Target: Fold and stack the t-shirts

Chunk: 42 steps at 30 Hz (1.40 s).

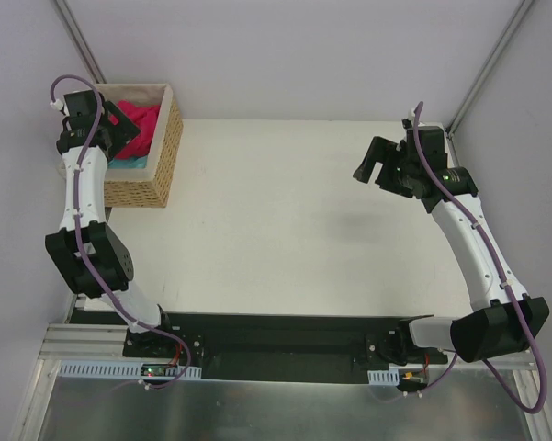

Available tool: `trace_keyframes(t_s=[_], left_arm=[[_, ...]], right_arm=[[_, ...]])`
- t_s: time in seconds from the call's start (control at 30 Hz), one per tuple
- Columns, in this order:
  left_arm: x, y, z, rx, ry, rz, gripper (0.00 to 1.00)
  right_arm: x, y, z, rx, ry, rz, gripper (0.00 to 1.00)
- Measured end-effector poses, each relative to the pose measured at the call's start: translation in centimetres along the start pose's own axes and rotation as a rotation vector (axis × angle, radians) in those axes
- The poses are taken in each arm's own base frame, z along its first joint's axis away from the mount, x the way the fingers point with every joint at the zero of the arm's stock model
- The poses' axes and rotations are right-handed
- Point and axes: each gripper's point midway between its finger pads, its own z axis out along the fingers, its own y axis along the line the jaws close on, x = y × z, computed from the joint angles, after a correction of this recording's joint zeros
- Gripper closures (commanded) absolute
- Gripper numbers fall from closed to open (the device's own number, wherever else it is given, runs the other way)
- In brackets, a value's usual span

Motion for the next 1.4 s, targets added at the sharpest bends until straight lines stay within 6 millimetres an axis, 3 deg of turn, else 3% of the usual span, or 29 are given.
trace_keyframes(t_s=[0.1,0.17,0.33,0.53,0.67,0.77,0.87,0.9,0.93,1.07,1.27,1.4], left_arm=[[-0.6,-0.3,1.6,-0.007,-0.006,-0.033,0.08],[-1.2,-0.7,3.7,-0.014,-0.012,-0.058,0.10],[-1.2,-0.2,6.0,-0.049,-0.008,-0.069,0.12],[-0.2,1.0,8.1,-0.112,0.007,-0.107,0.27],[0.5,1.5,9.3,-0.144,0.016,-0.145,0.44],[0.6,1.5,10.0,-0.154,0.018,-0.153,0.51],[-0.1,1.0,10.7,-0.143,0.003,-0.167,0.75],[-0.5,0.7,10.9,-0.136,-0.005,-0.172,0.95],[-0.9,0.5,11.1,-0.130,-0.014,-0.174,1.00],[-2.5,-0.7,11.1,-0.093,-0.050,-0.183,1.00],[-3.3,-2.1,10.3,-0.048,-0.064,-0.182,1.00],[-4.5,-3.8,7.5,-0.006,-0.105,-0.174,1.00]], right_arm=[[0.0,0.0,0.0,-0.002,-0.001,0.000,0.04],[-0.1,0.1,0.0,-0.002,-0.003,0.000,0.04],[-0.1,0.1,0.0,-0.002,-0.004,-0.001,0.04],[0.0,0.0,0.2,0.001,0.000,0.000,0.04],[0.2,-0.1,0.7,0.006,0.016,0.001,0.04],[0.4,-0.2,1.1,0.011,0.026,0.004,0.04],[0.6,-0.3,1.1,0.014,0.030,0.004,0.04],[0.8,-0.3,1.1,0.015,0.033,0.003,0.04],[0.9,-0.4,1.2,0.017,0.035,0.003,0.04],[0.9,-0.5,1.2,0.022,0.037,0.003,0.04],[1.0,-0.4,1.3,0.017,0.043,0.003,0.04],[1.3,-0.2,1.7,0.005,0.061,0.005,0.04]])
